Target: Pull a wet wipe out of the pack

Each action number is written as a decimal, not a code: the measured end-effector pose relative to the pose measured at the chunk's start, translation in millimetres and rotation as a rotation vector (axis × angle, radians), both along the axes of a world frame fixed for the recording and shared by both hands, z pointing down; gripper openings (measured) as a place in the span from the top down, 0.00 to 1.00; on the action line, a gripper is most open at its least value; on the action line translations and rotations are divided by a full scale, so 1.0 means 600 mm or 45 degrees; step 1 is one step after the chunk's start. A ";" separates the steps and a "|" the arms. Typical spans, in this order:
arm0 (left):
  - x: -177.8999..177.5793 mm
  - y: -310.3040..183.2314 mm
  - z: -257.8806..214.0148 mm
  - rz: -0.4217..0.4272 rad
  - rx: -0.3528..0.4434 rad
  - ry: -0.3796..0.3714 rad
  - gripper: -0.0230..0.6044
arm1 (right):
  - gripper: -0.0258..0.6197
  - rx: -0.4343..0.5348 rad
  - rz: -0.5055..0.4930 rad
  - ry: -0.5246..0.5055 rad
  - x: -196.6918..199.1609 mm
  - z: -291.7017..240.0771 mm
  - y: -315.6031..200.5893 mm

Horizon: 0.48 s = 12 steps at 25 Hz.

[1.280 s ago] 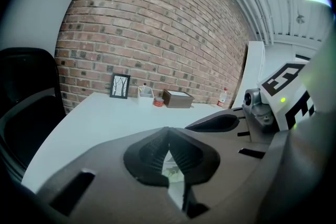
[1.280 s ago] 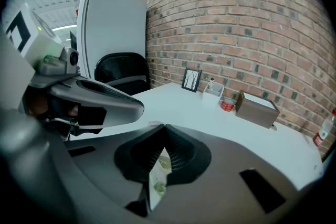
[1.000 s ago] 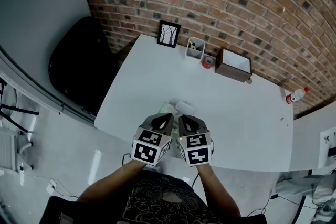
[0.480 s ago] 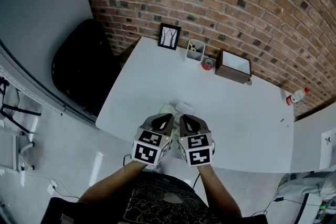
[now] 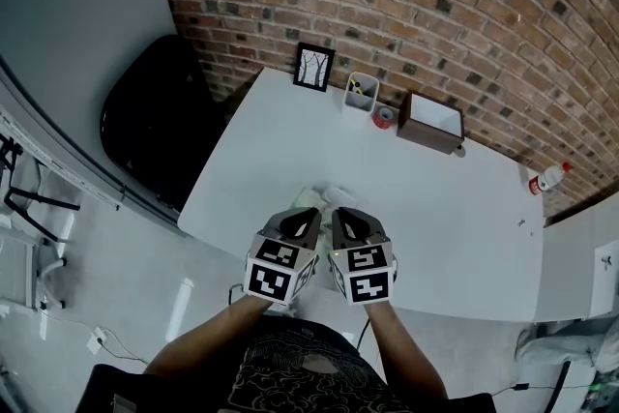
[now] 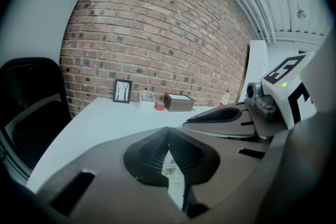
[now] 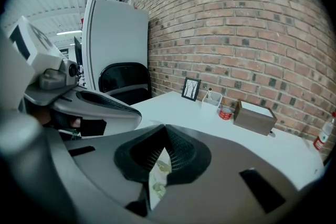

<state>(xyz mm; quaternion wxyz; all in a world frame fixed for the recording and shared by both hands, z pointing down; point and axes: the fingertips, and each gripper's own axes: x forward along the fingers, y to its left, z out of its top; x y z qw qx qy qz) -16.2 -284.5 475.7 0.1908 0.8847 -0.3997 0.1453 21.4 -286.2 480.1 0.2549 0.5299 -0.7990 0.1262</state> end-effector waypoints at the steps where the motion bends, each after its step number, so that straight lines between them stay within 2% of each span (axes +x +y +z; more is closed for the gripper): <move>1: 0.001 0.002 -0.001 -0.002 0.002 -0.001 0.94 | 0.93 0.005 -0.003 -0.002 0.000 -0.002 0.001; 12: 0.007 0.017 -0.008 -0.026 0.018 -0.014 0.94 | 0.93 0.041 -0.041 -0.026 -0.001 -0.022 0.008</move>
